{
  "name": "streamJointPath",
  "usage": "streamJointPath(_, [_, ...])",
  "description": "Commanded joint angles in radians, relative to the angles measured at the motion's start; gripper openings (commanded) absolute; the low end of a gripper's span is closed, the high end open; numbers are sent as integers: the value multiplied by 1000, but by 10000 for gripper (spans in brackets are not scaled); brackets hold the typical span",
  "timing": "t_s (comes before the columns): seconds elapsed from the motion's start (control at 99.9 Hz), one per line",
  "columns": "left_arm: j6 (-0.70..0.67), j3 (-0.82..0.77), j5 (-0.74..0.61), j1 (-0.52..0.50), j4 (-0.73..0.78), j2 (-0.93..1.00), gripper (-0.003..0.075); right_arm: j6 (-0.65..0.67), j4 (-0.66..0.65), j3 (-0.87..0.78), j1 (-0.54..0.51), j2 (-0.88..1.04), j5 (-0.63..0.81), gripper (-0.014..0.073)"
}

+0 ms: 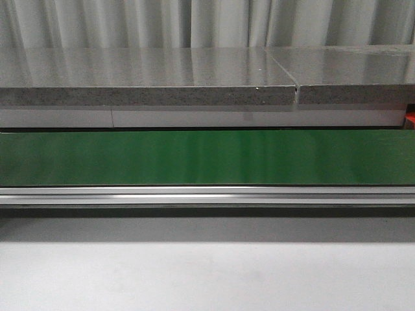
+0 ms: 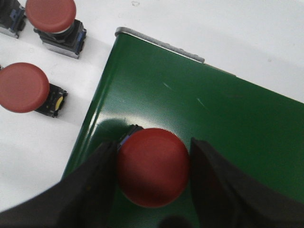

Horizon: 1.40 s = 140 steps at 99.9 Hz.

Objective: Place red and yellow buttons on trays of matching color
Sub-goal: 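Set the red button on the belt and open the left gripper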

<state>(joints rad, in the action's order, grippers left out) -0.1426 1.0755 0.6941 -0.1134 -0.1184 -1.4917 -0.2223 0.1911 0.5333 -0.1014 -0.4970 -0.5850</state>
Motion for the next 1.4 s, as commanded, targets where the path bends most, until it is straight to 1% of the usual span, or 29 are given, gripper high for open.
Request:
streamJointPath(0.0, [29, 32, -31, 4, -4, 30, 379, -8, 6, 28, 1, -1, 67, -68])
streamJointPath(0.03, [28, 32, -31, 4, -6, 30, 454, -8, 6, 28, 1, -1, 67, -68])
streamJointPath(0.1, [32, 32, -31, 4, -6, 30, 579, -8, 6, 28, 1, -1, 67, -68])
streamJointPath(0.15, [34, 32, -33, 4, -6, 30, 629, -8, 6, 28, 1, -1, 67, -68])
streamJointPath(0.18, [34, 33, -33, 4, -6, 30, 640, -8, 6, 28, 1, -1, 67, -68])
streamJointPath(0.42, [45, 76, -37, 4, -13, 43, 642, -8, 6, 28, 1, -1, 67, -68])
streamJointPath(0.52, [43, 97, -41, 1, -13, 76, 642, -8, 6, 28, 1, -1, 67, -68])
streamJointPath(0.661, [43, 98, -51, -29, -13, 136, 642, -8, 6, 28, 1, -1, 67, -68])
streamJointPath(0.751, [22, 98, -31, -73, -13, 169, 642, -8, 6, 28, 1, -1, 67, -68])
streamJointPath(0.911, [22, 96, 4, -192, 8, 193, 642, -8, 6, 28, 1, -1, 67, -68])
streamJointPath(1.111, [16, 60, -11, -337, 8, 168, 642, -8, 6, 28, 1, -1, 67, -68])
streamJointPath(1.391, [-10, 15, -39, -445, 8, 77, 642, -8, 6, 28, 1, -1, 66, -68])
